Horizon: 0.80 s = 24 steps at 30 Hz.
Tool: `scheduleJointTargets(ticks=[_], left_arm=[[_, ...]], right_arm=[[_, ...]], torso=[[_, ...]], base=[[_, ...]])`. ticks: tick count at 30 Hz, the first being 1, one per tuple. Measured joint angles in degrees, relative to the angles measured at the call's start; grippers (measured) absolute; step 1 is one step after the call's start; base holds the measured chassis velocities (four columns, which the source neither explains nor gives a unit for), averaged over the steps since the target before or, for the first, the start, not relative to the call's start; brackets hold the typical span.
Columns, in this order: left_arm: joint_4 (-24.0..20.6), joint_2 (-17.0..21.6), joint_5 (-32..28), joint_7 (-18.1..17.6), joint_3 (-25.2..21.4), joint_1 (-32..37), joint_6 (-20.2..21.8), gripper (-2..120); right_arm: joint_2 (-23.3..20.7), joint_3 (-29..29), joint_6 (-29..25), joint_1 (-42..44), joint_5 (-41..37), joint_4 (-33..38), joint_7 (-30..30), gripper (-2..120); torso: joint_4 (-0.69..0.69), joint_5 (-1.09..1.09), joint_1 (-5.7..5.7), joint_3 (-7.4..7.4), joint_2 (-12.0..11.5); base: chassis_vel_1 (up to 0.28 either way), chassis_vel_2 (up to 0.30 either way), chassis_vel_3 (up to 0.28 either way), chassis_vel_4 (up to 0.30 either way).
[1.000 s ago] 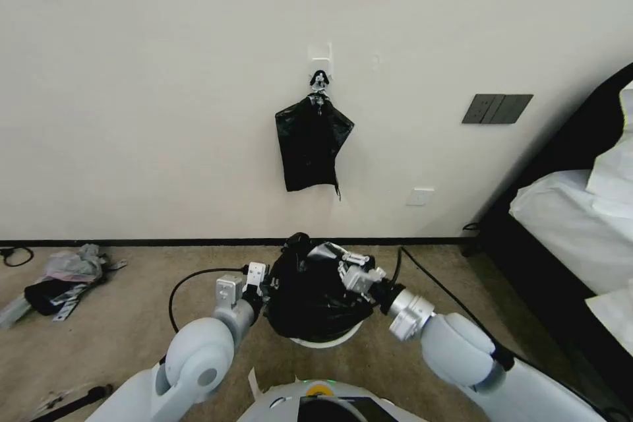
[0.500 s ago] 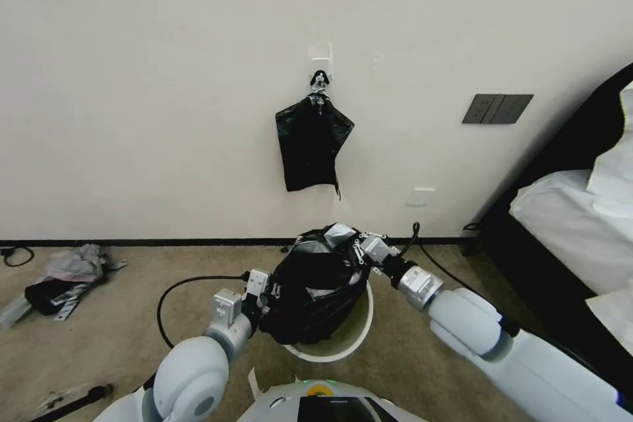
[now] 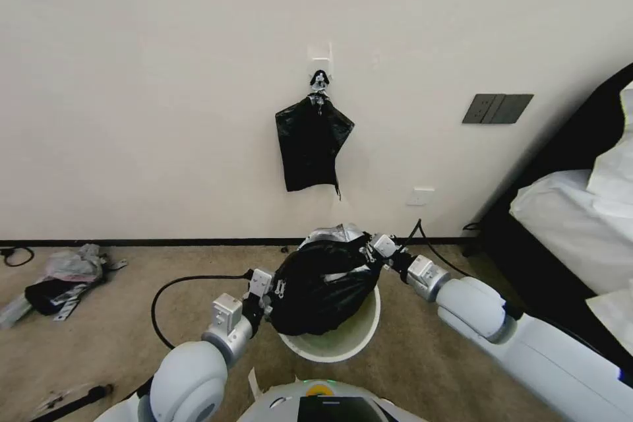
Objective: Place a trash bag onto the trash bin.
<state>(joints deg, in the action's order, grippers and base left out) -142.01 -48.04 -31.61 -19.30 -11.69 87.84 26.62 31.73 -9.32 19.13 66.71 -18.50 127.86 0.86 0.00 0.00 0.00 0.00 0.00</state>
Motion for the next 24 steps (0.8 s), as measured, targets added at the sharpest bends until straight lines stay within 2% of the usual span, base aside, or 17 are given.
scheduleJointTargets(ticks=[3, 5, 6, 14, 22, 24], left_arm=[[0.4, -0.1, 1.1, 1.1, -0.1, 0.0, -1.9, 1], [0.9, -0.3, 3.0, 2.1, -0.1, 0.0, -4.1, 1], [1.1, -0.4, 3.9, 2.7, -0.1, 0.0, -5.1, 1], [1.7, -0.7, 4.4, 3.5, -0.3, 0.3, -5.9, 1], [2.8, -0.8, 3.3, 3.6, -1.0, -0.1, -6.6, 1], [2.9, -0.8, 2.8, 3.7, -1.0, -0.3, -6.9, 1]], right_arm=[[-1.2, -0.7, -1.4, 0.8, -0.2, -0.6, 2.3, 2], [-2.2, -1.4, -5.2, 1.5, 0.5, -1.6, 5.0, 0], [-2.9, -2.0, -7.7, 1.8, 1.4, -2.6, 7.2, 3], [-5.0, -3.3, -11.9, 1.9, 1.3, -5.8, 11.0, 6], [-5.3, -3.3, -14.7, 2.5, 1.2, -9.5, 13.2, 6], [-5.3, -2.8, -15.6, 2.8, 1.7, -10.6, 14.0, 3]], torso=[[-0.01, 0.0, 0.0, 0.0, 0.0], [0.0, 0.0, 0.0, 0.0, 0.0], [0.0, -0.01, 0.0, 0.0, 0.0], [0.0, 0.0, 0.0, 0.0, 0.0], [0.0, -0.01, 0.0, 0.0, 0.0], [0.0, 0.0, 0.0, 0.0, 0.0]], base=[[0.0, 0.0, 0.0, 0.0], [0.0, 0.0, 0.0, 0.0], [0.0, 0.0, 0.0, 0.0], [0.0, 0.0, 0.0, 0.0], [0.0, 0.0, 0.0, 0.0], [0.0, 0.0, 0.0, 0.0]])
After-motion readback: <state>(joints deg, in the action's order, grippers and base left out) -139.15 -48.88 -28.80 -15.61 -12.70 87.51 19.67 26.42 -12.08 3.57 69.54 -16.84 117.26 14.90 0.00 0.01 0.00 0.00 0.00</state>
